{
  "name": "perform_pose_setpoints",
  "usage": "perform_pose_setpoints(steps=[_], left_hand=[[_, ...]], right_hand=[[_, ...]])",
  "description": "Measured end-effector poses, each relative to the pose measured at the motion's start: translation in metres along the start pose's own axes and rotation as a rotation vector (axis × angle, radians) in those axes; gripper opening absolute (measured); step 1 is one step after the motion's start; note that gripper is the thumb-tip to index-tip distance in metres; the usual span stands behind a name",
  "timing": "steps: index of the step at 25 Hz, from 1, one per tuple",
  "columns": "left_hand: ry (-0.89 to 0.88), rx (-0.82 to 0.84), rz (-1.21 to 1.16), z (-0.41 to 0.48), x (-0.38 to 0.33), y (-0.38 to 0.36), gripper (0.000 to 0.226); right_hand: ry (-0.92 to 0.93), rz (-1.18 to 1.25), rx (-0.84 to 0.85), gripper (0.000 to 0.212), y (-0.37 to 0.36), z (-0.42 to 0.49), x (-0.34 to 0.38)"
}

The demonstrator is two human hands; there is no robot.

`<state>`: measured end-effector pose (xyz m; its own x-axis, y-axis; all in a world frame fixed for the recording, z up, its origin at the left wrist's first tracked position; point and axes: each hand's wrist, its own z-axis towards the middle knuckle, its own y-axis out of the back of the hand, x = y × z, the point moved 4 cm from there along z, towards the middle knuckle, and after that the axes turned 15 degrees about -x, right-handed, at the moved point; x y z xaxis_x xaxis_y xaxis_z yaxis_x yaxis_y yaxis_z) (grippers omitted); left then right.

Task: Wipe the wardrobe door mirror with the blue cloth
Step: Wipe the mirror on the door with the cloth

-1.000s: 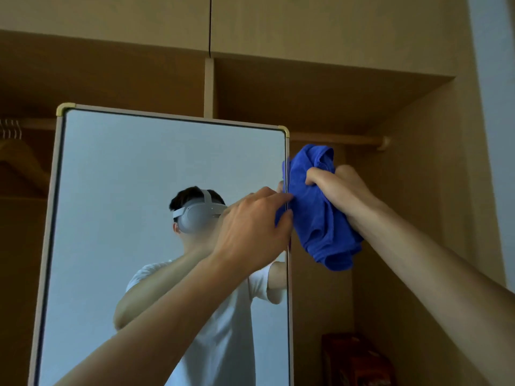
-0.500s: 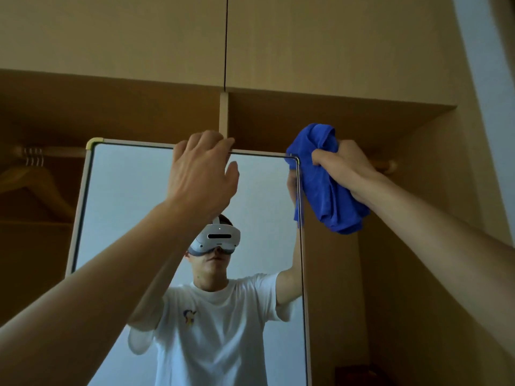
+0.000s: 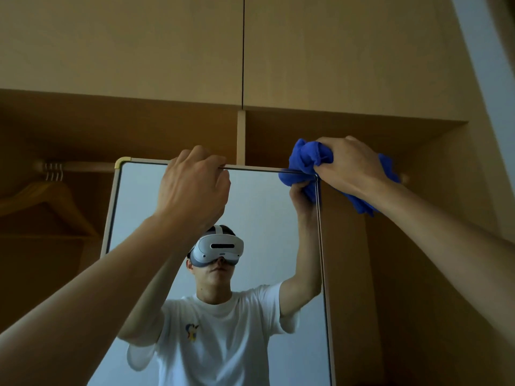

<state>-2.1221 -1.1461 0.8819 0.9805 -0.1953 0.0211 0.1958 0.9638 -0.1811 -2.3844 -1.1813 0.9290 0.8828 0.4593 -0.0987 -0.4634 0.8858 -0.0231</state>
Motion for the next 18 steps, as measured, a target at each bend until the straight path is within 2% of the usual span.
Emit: perform_pose_setpoints(steps=[2,11,15,18], left_hand=[[0.015,-0.005,-0.024,0.000,0.009,0.004,0.036],[-0.011,-0.007,-0.069,0.005,0.030,0.011,0.035],[0.064,-0.059,0.044,0.002,0.062,0.027,0.035],[0.064,-0.031,0.069,-0.002,0.069,0.034,0.036]], right_hand=[[0.037,-0.003,-0.028,0.007,-0.001,0.001,0.008],[0.214,0.017,-0.084,0.023,-0.016,0.008,0.074],[0.255,0.022,-0.066,0.018,-0.025,0.011,0.106],[0.261,0.053,-0.069,0.004,-0.029,0.015,0.131]])
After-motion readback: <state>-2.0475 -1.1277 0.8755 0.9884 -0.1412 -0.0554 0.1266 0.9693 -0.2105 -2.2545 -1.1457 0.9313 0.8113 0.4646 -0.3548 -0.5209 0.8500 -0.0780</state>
